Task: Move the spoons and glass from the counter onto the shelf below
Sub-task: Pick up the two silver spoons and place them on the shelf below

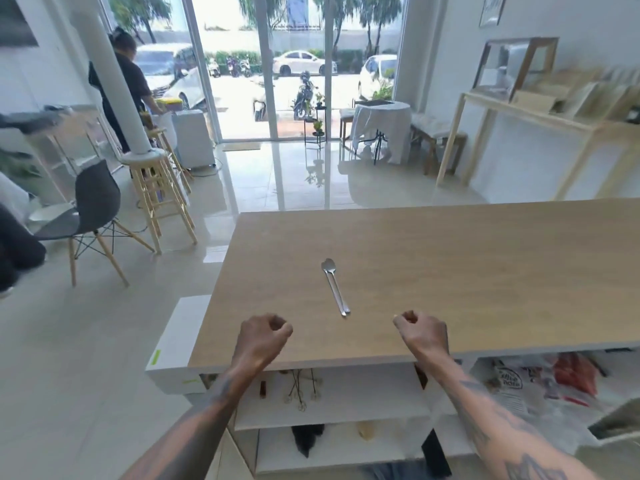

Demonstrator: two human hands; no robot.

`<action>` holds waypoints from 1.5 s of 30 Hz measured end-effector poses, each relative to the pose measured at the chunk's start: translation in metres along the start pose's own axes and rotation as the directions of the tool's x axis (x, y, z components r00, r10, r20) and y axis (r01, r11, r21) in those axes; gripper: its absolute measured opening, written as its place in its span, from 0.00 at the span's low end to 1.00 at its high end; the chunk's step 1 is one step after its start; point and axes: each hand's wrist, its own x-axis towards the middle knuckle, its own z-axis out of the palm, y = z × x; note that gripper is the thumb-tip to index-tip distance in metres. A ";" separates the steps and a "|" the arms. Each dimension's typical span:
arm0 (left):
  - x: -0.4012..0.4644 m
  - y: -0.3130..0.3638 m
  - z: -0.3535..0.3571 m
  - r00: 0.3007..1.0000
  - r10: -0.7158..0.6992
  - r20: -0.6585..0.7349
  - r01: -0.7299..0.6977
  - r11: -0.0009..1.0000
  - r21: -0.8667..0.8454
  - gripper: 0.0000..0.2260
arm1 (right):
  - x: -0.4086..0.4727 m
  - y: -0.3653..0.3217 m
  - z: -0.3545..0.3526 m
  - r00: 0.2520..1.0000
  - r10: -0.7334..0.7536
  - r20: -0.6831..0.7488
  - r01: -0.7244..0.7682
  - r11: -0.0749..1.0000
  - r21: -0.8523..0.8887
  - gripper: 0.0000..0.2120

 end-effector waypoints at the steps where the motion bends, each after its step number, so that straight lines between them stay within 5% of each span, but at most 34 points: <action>1: 0.010 0.008 -0.001 1.000 0.003 -0.004 -0.003 1.000 -0.008 0.09 | 0.009 -0.009 0.001 1.000 -0.010 0.007 0.010 1.000 0.003 0.11; 21: 0.197 0.044 0.097 0.961 -0.191 0.199 0.201 0.979 -0.030 0.09 | 0.150 -0.073 0.120 0.957 0.074 0.280 -0.034 0.989 -0.147 0.11; 29: 0.213 0.051 0.110 0.937 -0.251 0.242 0.240 0.968 0.076 0.10 | 0.168 -0.074 0.121 0.971 0.096 0.221 -0.034 0.963 -0.268 0.09; 35: 0.217 0.058 0.105 0.921 -0.319 0.224 0.295 0.946 0.137 0.05 | 0.169 -0.090 0.123 0.972 0.128 0.196 -0.003 0.844 -0.537 0.09; 45: 0.195 0.044 0.092 0.906 -0.293 0.305 0.272 0.956 0.109 0.08 | 0.155 -0.081 0.110 0.929 0.158 0.335 0.050 0.841 -0.538 0.11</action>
